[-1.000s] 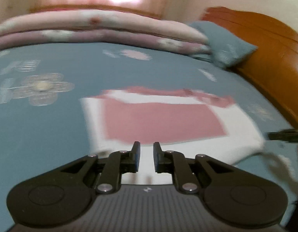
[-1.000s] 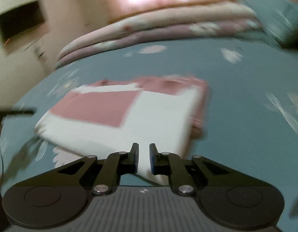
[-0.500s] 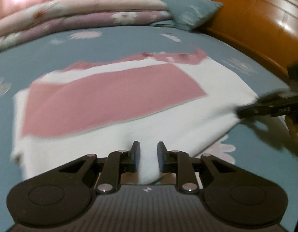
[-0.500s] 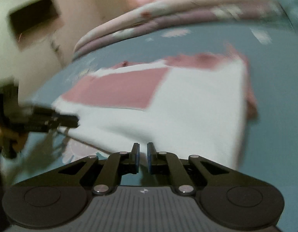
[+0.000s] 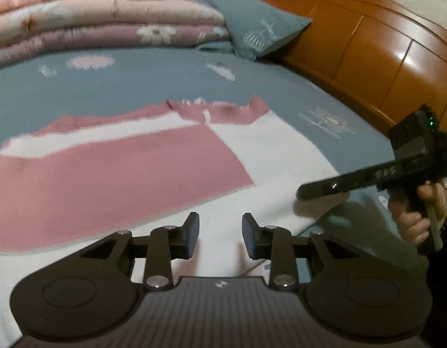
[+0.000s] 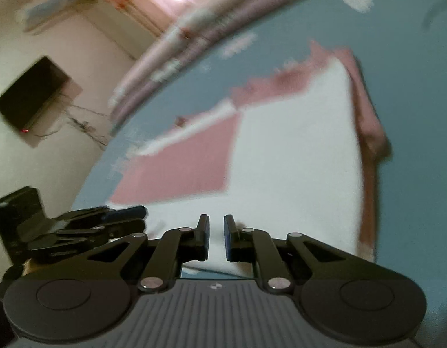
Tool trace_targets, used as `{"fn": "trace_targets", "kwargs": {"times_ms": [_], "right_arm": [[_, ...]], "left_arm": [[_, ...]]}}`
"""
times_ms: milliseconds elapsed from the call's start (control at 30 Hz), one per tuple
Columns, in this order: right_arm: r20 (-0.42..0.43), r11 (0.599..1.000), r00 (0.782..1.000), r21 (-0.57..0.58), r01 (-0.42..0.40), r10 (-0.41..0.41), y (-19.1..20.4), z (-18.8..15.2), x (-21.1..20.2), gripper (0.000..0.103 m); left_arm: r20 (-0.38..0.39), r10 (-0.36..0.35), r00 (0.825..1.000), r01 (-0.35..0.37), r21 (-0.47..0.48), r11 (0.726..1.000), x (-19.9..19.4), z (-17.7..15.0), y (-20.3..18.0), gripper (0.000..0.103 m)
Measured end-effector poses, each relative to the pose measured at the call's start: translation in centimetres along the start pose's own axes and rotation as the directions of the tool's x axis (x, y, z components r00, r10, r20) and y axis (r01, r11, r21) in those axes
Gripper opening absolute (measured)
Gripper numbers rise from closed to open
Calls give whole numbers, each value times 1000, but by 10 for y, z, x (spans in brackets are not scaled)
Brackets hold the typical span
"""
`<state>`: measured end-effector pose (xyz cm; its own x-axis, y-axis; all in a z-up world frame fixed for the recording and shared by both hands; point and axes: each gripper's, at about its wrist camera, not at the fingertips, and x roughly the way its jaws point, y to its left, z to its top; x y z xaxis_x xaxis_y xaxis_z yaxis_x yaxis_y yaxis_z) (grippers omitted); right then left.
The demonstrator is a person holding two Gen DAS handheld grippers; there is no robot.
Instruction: Fold clothes
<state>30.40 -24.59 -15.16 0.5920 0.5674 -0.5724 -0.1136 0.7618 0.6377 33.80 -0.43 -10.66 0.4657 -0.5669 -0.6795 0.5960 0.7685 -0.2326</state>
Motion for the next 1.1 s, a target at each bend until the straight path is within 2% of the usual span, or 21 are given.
{"fn": "trace_targets", "kwargs": {"times_ms": [33, 100, 133, 200, 300, 400, 433, 533, 600, 633, 700, 767, 833, 900, 967, 1033, 1100], "right_arm": [[3, 1000, 1000, 13, 1, -1, -10, -1, -1, 0], [36, 996, 998, 73, -45, 42, -32, -2, -14, 0], [64, 994, 997, 99, -44, 38, -42, -2, -25, 0], [98, 994, 995, 113, 15, -26, -57, -1, -43, 0], [107, 983, 994, 181, -23, 3, -72, -2, -61, 0], [115, 995, 993, 94, 25, -36, -47, -2, -67, 13], [111, 998, 993, 47, 34, -39, -34, -2, -65, 16], [61, 995, 996, -73, 73, -68, -5, -3, -47, 16], [23, 984, 991, -119, 131, -129, 2, -6, -35, 16], [17, 977, 988, -144, 157, -156, 3, -9, -32, 11], [20, 977, 988, -147, 152, -151, 0, -15, -38, 10], [16, 984, 991, -116, 137, -136, -11, -20, -49, 5], [11, 987, 992, -104, 126, -125, -15, -19, -56, 5], [48, 980, 991, -150, 132, -126, -4, -9, -57, 12], [113, 971, 987, -200, 133, -112, 8, 9, -61, 19], [151, 976, 986, -196, 94, -65, 8, 36, -54, 19], [183, 977, 979, -176, 120, -88, 0, 59, -40, 19]], "left_arm": [[-26, 15, 1000, -15, -6, 1000, 6, -3, 2, 32], [-23, 30, 999, -30, -1, 1000, 6, -12, 12, 33], [-11, 17, 1000, -18, -7, 1000, 1, -17, 19, 33], [-10, 22, 1000, -22, -34, 999, -9, -22, 28, 33], [-18, 29, 999, -30, -56, 998, -19, -23, 33, 32], [-21, 39, 999, -40, -62, 997, -18, -13, 24, 34], [-13, 22, 1000, -23, -63, 998, -15, -8, 21, 34], [1, -20, 1000, 20, -40, 999, -1, 5, 9, 35], [-16, -10, 1000, 10, -19, 1000, 7, 8, 5, 35], [-40, 2, 999, -3, -24, 1000, 11, 6, 7, 35], [-80, 36, 996, -39, -30, 999, 17, -1, 13, 36], [-56, 38, 998, -38, 2, 999, 6, -13, 17, 38], [-54, 50, 997, -49, 14, 999, -4, -15, 18, 38], [-56, 74, 996, -74, 17, 997, -12, -9, 17, 37], [-19, 94, 995, -93, 38, 995, -17, 3, 17, 39], [20, 112, 994, -112, 41, 993, -20, 17, 20, 39], [58, 146, 988, -147, 3, 989, -20, 31, 33, 40]]}}
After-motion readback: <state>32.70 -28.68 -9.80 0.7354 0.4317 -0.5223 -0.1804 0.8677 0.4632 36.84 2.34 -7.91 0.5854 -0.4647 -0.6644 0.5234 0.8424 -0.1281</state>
